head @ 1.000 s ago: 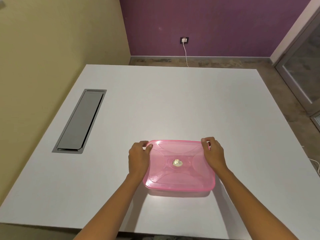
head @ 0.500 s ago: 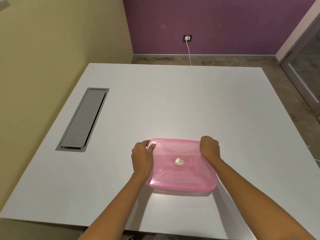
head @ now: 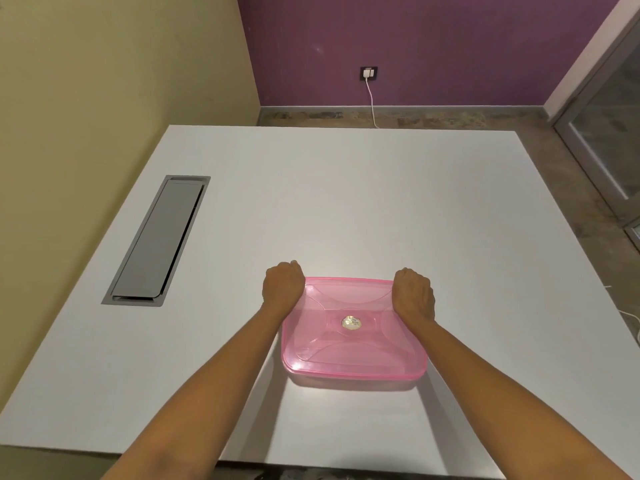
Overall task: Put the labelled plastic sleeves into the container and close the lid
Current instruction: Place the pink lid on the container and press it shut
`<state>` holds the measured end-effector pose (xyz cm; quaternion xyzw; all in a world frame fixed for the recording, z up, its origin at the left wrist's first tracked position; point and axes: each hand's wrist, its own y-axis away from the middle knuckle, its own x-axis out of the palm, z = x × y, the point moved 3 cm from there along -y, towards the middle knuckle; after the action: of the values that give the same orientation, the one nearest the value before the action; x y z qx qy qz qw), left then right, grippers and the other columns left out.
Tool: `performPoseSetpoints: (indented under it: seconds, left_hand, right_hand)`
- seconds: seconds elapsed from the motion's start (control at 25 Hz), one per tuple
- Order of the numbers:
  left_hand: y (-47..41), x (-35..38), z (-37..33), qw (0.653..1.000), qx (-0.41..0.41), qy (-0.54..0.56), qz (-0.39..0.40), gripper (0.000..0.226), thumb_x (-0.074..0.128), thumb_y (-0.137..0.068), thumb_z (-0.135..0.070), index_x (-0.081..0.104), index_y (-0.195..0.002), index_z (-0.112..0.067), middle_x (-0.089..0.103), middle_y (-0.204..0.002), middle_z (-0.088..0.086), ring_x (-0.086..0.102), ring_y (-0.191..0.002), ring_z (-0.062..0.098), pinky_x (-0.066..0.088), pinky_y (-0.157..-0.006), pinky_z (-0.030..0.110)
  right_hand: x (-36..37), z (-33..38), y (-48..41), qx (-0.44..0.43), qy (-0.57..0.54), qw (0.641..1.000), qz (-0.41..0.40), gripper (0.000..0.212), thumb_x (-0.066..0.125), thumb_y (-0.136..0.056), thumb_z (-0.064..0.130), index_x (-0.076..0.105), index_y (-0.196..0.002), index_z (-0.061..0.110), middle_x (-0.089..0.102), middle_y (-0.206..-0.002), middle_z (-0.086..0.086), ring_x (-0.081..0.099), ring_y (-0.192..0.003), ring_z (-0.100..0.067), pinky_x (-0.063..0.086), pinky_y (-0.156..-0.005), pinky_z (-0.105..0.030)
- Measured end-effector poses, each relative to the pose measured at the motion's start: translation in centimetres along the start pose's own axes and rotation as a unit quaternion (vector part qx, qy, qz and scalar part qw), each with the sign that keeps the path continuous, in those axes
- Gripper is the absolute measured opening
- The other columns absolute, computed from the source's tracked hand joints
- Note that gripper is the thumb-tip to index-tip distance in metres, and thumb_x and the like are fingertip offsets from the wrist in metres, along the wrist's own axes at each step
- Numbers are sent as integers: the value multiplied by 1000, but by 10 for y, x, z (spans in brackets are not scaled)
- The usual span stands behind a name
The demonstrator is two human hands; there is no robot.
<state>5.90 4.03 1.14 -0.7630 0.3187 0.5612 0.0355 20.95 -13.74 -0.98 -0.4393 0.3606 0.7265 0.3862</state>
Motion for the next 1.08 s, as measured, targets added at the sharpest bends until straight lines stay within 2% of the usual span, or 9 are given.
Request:
performPoseSetpoints:
  seconds: [0.12,0.28,0.52,0.64,0.76,0.88,1.0,1.08]
  left_hand:
    - [-14,9,-5,997,13,-55,45,29,31,-89,4,52,-110,5,58,-113,25,53,-109,41,46,-81,41]
    - [-15,19,-4,998,10,-67,15,25,34,-86,6,55,-98,6,61,-105,24,56,-103,40,47,-75,41]
    - [-14,20,-4,996,36,-78,-4,24,36,-87,7,55,-102,4,62,-105,23,58,-100,40,44,-70,38]
    - [-1,16,-2,999,-7,5,-37,26,32,-98,-15,53,-108,-2,63,-105,17,57,-99,37,43,-73,37]
    - [33,21,16,990,-87,81,-69,48,18,-101,-37,55,-102,-7,66,-102,18,61,-96,38,40,-75,37]
    - [65,28,34,984,-151,64,-68,56,14,-100,-38,62,-106,-9,67,-103,21,63,-95,39,41,-76,38]
    - [75,34,41,981,-170,54,-69,56,14,-100,-34,63,-106,-8,69,-100,19,63,-92,37,36,-69,35]
    - [77,35,43,976,-180,77,-94,56,16,-101,-31,64,-100,-3,69,-95,22,64,-89,39,39,-69,37]
  right_hand:
    - [1,-1,-1,-4,22,1000,3,20,37,-84,-9,55,-83,0,64,-90,-19,60,-83,-37,41,-61,-33]
    - [2,-2,-2,0,18,1000,-8,20,37,-84,-8,55,-84,-1,64,-89,-19,60,-82,-37,40,-61,-33]
    - [5,-1,-2,-27,70,997,-17,20,39,-82,-10,55,-85,2,64,-87,-16,59,-82,-33,37,-57,-32]
    - [5,-3,-2,-10,37,999,-29,19,38,-83,-8,54,-82,1,64,-85,-18,59,-79,-36,36,-57,-33]
    - [6,-3,-3,-15,37,999,-34,19,38,-83,-9,54,-80,1,64,-84,-18,58,-77,-35,36,-56,-33]
    - [6,-3,-3,-12,28,999,-39,19,39,-84,-9,54,-80,0,64,-83,-19,59,-77,-36,36,-57,-32]
    - [6,-3,-3,-4,26,999,-41,18,38,-84,-8,55,-80,-1,64,-84,-20,60,-78,-37,37,-58,-32]
    - [7,-2,-3,-12,55,998,-38,18,39,-84,-8,55,-83,0,64,-86,-18,60,-81,-36,38,-58,-32]
